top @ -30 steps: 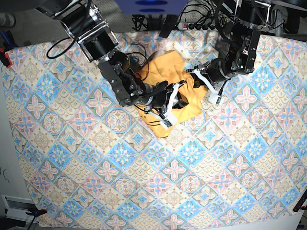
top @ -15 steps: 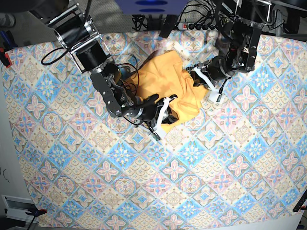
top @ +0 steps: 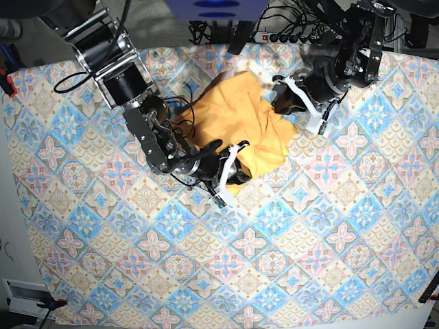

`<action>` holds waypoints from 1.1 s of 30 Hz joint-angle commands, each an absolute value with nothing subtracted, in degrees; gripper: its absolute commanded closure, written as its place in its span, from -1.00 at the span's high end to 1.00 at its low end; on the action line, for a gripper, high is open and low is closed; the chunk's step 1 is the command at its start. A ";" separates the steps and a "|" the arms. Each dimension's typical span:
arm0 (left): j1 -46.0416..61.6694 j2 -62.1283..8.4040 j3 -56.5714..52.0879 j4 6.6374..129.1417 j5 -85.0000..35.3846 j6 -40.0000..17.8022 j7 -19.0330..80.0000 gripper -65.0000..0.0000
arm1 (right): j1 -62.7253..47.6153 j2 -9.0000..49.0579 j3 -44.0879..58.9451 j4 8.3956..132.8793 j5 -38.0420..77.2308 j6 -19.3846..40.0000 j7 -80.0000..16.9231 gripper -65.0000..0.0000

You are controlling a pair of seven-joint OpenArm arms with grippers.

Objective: Fold the T-shirt properly
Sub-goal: 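Regrasp the bundle edges with both grippers and tuck them inward, then pull the bundle edges apart with both grippers to flatten the shirt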

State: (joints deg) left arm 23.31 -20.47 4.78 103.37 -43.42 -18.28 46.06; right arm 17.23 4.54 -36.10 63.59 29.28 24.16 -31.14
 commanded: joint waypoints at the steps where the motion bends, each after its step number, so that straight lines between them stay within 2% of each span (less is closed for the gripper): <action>1: 24.04 -20.88 4.70 104.48 -43.91 -18.68 45.58 -0.99 | 19.21 4.18 -35.91 64.13 29.49 24.75 -29.23 -0.81; 7: 24.13 -20.62 8.40 105.80 -45.32 -18.77 45.58 -0.99 | 19.21 4.53 -35.91 63.69 17.54 24.75 -29.23 -0.98; 12: 23.34 -20.62 12.70 105.54 -45.58 -18.59 45.14 -0.99 | 19.21 4.35 -36.00 63.52 10.51 24.75 -29.23 -0.99; 19: 18.51 -20.53 18.24 99.12 -45.58 -18.59 45.14 -0.99 | 20.97 3.12 -36.44 57.98 10.07 24.75 -29.14 -0.99; 25: 14.29 -18.77 18.33 92.88 -45.58 -18.59 45.05 -0.99 | 20.97 1.89 -36.44 54.73 9.98 24.84 -29.14 -0.99; 33: 11.91 -20.09 17.19 91.47 -40.66 -18.59 45.05 -0.99 | 20.88 6.20 -36.00 55.25 9.98 24.84 -29.14 -1.00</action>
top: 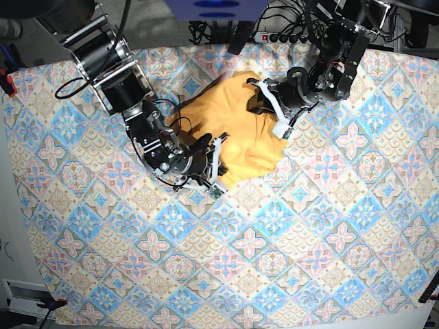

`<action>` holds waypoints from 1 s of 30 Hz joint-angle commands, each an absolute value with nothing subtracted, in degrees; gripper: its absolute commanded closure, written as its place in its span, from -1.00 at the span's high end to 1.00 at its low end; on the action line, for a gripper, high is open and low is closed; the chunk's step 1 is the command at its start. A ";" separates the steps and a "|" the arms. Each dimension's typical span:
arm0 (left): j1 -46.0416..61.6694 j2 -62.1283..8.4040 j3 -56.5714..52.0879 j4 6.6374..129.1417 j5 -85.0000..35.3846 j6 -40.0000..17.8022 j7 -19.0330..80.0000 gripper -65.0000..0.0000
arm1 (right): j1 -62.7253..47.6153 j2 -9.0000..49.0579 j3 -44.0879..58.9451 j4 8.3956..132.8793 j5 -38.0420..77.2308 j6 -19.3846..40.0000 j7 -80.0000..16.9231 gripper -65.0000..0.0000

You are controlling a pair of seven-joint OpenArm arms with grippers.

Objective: Fold the T-shirt properly
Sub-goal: 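Pull the bundle edges apart with both grippers to flatten the shirt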

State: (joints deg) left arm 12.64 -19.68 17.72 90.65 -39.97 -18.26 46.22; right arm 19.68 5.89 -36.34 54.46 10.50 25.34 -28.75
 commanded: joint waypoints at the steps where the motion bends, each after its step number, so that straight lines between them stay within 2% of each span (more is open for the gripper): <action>1: 11.91 -20.09 16.04 91.47 -39.52 -18.59 45.14 -0.99 | 20.79 6.99 -36.00 55.25 9.98 24.84 -29.14 -1.00; 9: 7.60 -19.91 12.44 86.81 -35.47 -18.59 45.14 -0.99 | 20.53 11.30 -36.00 55.43 9.98 24.84 -29.41 -1.00; 13: 4.79 -19.91 12.53 84.35 -36.00 -18.59 45.23 -0.99 | 18.24 14.29 -35.30 59.82 10.15 24.84 -29.14 -1.00; 18: 6.37 -19.91 12.26 91.65 -37.67 -18.59 45.49 -0.99 | 15.43 14.73 -28.18 68.00 10.15 24.92 -29.41 -1.00; 23: 10.15 -20.00 12.09 99.38 -38.02 -18.59 45.58 -0.99 | 14.73 14.55 -26.24 74.59 10.24 24.92 -29.49 -1.00; 30: 15.69 -17.89 12.00 104.57 -37.93 -18.59 45.58 -0.99 | 16.75 13.93 -26.33 72.48 10.24 24.92 -29.05 -1.00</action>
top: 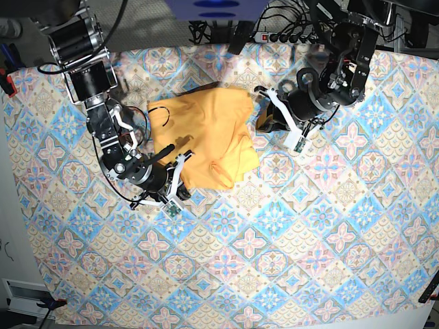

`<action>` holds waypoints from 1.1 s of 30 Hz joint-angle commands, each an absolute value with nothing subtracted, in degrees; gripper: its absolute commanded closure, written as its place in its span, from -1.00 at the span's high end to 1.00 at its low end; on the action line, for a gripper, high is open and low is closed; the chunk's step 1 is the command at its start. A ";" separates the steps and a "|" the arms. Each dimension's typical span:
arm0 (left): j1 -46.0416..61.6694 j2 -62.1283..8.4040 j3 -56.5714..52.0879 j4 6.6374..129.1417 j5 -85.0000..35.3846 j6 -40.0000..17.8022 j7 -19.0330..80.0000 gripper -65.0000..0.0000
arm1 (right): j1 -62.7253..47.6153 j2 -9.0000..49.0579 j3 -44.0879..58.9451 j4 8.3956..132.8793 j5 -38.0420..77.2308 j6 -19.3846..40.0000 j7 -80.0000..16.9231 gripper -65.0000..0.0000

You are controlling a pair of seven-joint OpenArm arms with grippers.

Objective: Fold the T-shirt properly
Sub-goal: 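Pull the bundle edges apart with both grippers to flatten the shirt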

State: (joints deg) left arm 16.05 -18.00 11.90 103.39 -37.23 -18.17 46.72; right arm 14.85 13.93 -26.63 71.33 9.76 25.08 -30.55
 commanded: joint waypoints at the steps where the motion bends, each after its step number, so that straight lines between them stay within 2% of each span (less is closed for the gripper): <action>1: 15.69 -17.27 12.35 104.48 -37.67 -18.59 45.58 -0.99 | 17.54 13.23 -26.33 70.64 10.24 24.92 -28.88 -1.00; 10: 15.34 -14.02 18.33 104.04 -37.32 -18.59 45.58 -0.99 | 23.34 10.95 -26.59 56.04 10.15 25.01 -21.58 -0.99; 19: 14.46 -12.53 18.68 98.51 -37.32 -18.51 45.14 -0.99 | 28.70 10.15 -26.68 41.63 9.98 25.01 -15.69 -0.99; 29: 8.13 -12.53 18.59 90.15 -37.32 -18.51 44.97 -0.99 | 27.21 13.32 -26.77 40.40 9.89 25.01 -15.78 -1.00; 33: 6.46 -12.44 18.59 88.13 -32.04 -18.51 44.97 -0.99 | 23.96 15.96 -26.68 43.56 9.89 25.01 -15.87 -1.00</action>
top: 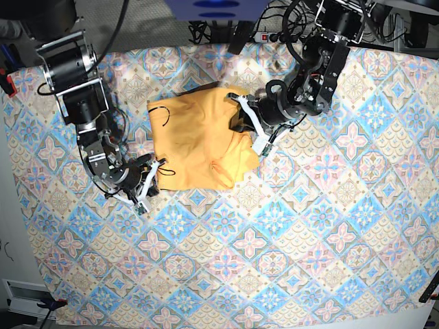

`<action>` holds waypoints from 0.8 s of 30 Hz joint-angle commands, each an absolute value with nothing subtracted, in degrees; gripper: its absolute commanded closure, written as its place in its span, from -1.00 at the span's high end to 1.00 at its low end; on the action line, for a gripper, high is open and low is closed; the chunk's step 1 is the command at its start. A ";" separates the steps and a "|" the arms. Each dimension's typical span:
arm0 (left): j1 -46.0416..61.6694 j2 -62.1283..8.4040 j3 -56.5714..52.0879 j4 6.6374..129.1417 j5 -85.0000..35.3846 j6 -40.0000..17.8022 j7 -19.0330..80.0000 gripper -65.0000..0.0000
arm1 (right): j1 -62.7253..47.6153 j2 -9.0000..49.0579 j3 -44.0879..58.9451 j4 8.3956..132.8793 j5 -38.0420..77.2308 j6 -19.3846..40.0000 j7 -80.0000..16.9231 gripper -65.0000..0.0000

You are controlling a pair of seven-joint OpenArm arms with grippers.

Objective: Fold the T-shirt properly
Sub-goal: 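Pull the bundle edges apart with both grippers to flatten the shirt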

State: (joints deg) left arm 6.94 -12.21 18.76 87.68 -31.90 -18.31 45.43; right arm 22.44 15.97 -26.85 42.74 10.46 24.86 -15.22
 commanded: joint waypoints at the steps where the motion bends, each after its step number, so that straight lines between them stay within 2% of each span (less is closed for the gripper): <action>1: 5.85 -12.44 18.59 86.99 -31.08 -18.51 44.97 -0.99 | 23.16 16.40 -26.59 44.88 9.89 25.01 -15.96 -1.00; 10: 2.51 -12.35 18.59 82.68 -30.20 -18.51 41.10 -0.99 | 16.22 20.26 -26.24 57.27 9.98 25.01 -21.49 -1.00; 19: -1.01 -12.62 18.33 79.87 -30.20 -18.51 40.84 -0.99 | 13.32 20.26 -26.15 61.41 9.98 25.01 -23.08 -1.00; 24: -6.37 -12.62 18.59 73.80 -30.20 -18.51 36.62 -0.99 | 11.47 22.02 -26.15 66.24 9.98 25.01 -25.45 -1.00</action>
State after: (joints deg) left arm -5.15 -12.47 18.70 72.66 -29.76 -18.20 38.11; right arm 10.04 21.28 -26.61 65.19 9.37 25.32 -27.03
